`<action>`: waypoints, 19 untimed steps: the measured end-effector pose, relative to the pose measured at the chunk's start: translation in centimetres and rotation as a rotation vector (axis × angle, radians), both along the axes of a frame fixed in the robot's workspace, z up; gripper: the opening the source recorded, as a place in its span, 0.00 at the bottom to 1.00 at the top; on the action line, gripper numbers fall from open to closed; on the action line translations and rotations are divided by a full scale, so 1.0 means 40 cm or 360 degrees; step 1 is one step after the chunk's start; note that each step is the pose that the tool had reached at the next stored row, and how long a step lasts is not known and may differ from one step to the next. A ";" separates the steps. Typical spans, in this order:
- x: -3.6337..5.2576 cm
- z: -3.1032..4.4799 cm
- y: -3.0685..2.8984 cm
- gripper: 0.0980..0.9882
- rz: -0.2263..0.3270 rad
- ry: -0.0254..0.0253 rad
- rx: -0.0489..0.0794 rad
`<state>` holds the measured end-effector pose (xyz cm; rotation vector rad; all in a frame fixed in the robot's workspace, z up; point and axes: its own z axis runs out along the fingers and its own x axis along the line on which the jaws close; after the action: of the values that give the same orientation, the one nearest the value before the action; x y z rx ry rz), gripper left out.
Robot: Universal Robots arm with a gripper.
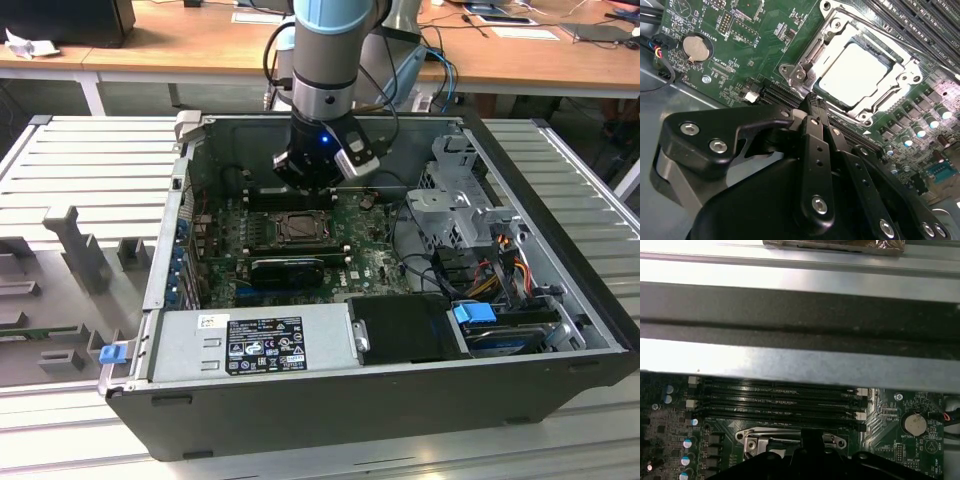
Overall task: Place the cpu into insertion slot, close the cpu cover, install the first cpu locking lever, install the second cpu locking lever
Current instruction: 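Install the second cpu locking lever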
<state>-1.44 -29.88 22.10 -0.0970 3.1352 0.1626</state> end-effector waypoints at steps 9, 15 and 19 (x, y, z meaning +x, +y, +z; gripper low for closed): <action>0.000 0.004 -0.003 0.01 0.0000 0.00001 0.0000; 0.000 0.016 -0.004 0.01 0.0000 -0.00001 0.0000; 0.000 0.017 -0.009 0.01 0.0000 -0.00001 0.0000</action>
<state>-1.43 -30.25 22.77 -0.0971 3.1352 0.1626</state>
